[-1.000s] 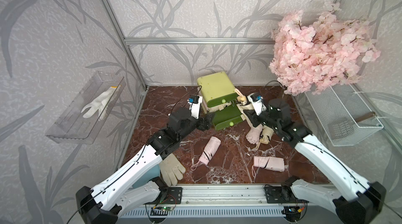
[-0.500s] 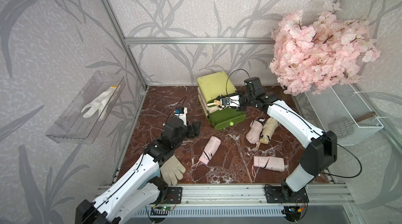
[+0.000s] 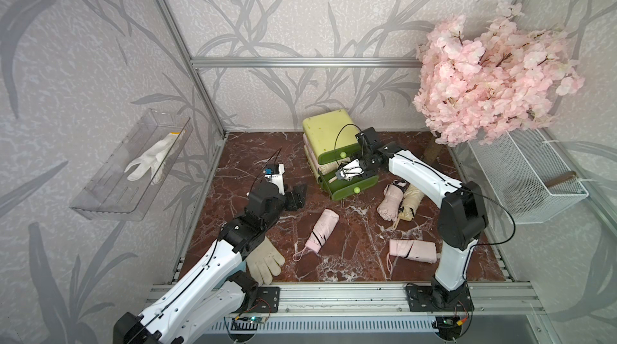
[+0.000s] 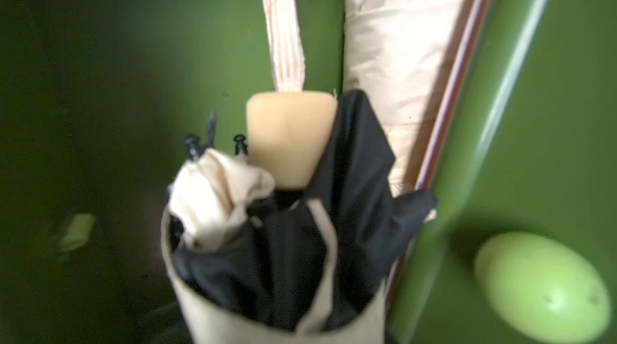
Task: Place the umbrella in the drawer by color
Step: Place the umbrella in the drawer.
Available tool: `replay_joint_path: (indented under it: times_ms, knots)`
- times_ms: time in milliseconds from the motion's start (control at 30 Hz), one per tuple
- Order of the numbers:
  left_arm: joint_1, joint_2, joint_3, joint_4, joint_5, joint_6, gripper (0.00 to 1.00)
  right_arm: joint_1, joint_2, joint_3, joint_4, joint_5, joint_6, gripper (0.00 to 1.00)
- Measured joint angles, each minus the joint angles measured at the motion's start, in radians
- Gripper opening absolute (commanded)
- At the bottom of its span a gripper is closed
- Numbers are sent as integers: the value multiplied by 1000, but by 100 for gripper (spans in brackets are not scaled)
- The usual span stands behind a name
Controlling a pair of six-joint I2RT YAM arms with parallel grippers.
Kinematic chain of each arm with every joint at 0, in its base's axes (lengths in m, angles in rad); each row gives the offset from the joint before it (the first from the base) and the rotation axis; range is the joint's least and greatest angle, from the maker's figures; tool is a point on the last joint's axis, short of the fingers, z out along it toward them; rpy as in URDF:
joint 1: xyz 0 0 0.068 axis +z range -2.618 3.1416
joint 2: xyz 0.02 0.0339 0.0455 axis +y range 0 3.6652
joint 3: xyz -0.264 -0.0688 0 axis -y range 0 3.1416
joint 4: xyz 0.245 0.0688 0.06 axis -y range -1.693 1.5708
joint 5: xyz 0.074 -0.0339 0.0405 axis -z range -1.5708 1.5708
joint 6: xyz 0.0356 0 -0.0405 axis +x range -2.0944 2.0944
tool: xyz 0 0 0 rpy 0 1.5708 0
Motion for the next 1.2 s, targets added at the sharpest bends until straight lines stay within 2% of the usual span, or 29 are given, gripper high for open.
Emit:
replay_joint_path:
  times_ms: [167, 367, 433, 567, 633, 700, 733, 867, 1000, 1100, 1167, 1200]
  knots:
    - [0, 27, 0, 16, 8, -10, 76, 34, 2, 2, 10, 55, -28, 0]
    - [0, 32, 0, 21, 15, -19, 76, 97, 91, 111, -12, 64, 6, 1]
    - [0, 29, 0, 21, 16, -19, 76, 111, 110, 125, -30, 49, 26, 9]
    - [0, 26, 0, 21, 16, -19, 76, 114, 128, 143, -66, 27, 64, 19]
    - [0, 26, 0, 21, 19, -19, 76, 113, 132, 156, -79, 26, 78, 34]
    - [0, 27, 0, 22, 22, -23, 76, 112, 133, 163, -84, 26, 96, 55]
    - [0, 29, 0, 21, 23, -23, 76, 112, 133, 163, -89, 26, 102, 62]
    - [0, 36, 0, 22, 27, -26, 76, 108, 129, 162, -112, 31, 119, 73]
    - [0, 39, 0, 23, 32, -34, 76, 97, 103, 162, -112, 32, 122, 77]
    - [0, 40, 0, 26, 37, -41, 76, 95, 67, 162, -130, 31, 121, 75]
    - [0, 40, 0, 30, 42, -44, 76, 92, 38, 162, -148, 30, 118, 67]
    - [0, 40, 0, 31, 45, -45, 76, 91, 20, 162, -154, 28, 118, 57]
